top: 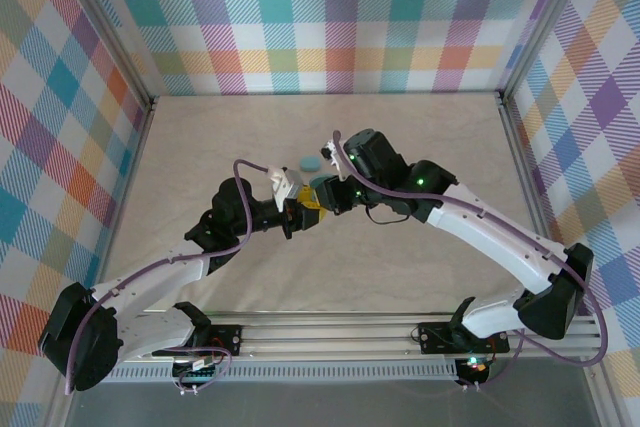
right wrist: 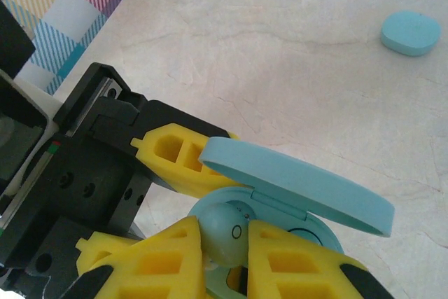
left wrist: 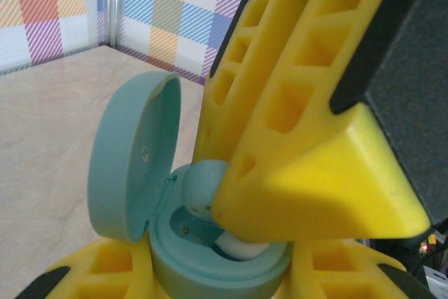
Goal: Insert the wireless bluetooth earbuds into the charging case
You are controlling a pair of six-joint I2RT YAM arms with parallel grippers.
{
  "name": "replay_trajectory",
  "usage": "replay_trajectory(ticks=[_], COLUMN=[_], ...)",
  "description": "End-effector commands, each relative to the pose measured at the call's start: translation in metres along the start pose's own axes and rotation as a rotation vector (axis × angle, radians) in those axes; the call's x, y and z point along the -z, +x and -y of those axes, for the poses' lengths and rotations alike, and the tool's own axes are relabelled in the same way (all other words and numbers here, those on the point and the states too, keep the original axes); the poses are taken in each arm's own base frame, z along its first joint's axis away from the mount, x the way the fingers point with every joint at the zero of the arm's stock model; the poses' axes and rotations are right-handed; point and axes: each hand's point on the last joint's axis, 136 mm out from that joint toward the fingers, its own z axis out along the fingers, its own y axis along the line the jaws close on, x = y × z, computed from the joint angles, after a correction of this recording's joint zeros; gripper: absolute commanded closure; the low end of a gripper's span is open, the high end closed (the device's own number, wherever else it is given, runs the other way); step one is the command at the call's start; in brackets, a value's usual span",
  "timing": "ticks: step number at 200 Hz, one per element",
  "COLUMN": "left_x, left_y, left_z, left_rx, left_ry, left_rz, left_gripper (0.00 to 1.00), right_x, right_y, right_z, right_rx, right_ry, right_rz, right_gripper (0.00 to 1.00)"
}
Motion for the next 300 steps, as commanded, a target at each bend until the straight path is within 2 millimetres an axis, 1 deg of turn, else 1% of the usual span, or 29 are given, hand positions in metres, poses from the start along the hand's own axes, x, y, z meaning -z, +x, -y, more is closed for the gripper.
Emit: replay_trajectory(ticks=[1, 35, 61, 70, 118, 148, 163, 248, 274, 300], left_x=[0.005, 0.005, 0.005, 0.005, 0.005, 0.005, 0.004, 0.003, 0.004, 0.005], left_y=[-0.026, -0.025, -0.025, -0.025, -0.024, -0.024, -0.024, -0.025, -0.025, -0.025], left_z=[0.007, 0.007, 0.007, 0.007, 0.006, 0.006, 0.005, 0.006, 0.006, 0.006], left_rx=[-0.065, -0.063, -0.063, -0.062, -0.058, -0.058, -0.057, -0.052, -0.051, -0.054], left_ry=[0.013, 0.012, 0.012, 0.012, 0.007, 0.005, 0.001, 0.005, 0.002, 0.000], left_rz=[0.073, 0.068, 0.067, 0.065, 0.057, 0.055, 0.050, 0.045, 0.044, 0.046], left_gripper=[1.00, 1.00, 1.00, 1.00, 1.00, 1.00, 1.00, 1.00, 1.00, 1.00], right_x=[0.000, -0.003, -0.003, -0.001, 0.005, 0.007, 0.008, 0.015, 0.019, 0.028], right_y=[0.005, 0.006, 0.006, 0.004, -0.003, -0.004, -0.005, -0.009, -0.011, -0.015], right_z=[-0.005, -0.010, -0.009, -0.009, -0.010, -0.011, -0.011, -0.010, -0.011, -0.013], right_rx=[0.025, 0.031, 0.028, 0.027, 0.031, 0.031, 0.029, 0.026, 0.023, 0.021], right_ry=[0.001, -0.007, 0.001, 0.001, 0.006, 0.002, 0.004, 0.013, 0.009, 0.003], right_rz=[-0.039, -0.047, -0.048, -0.043, -0.008, -0.005, 0.000, 0.031, 0.042, 0.070], right_gripper=[0.81, 0.80, 0.75, 0.73, 0.72, 0.71, 0.68, 0.63, 0.62, 0.61])
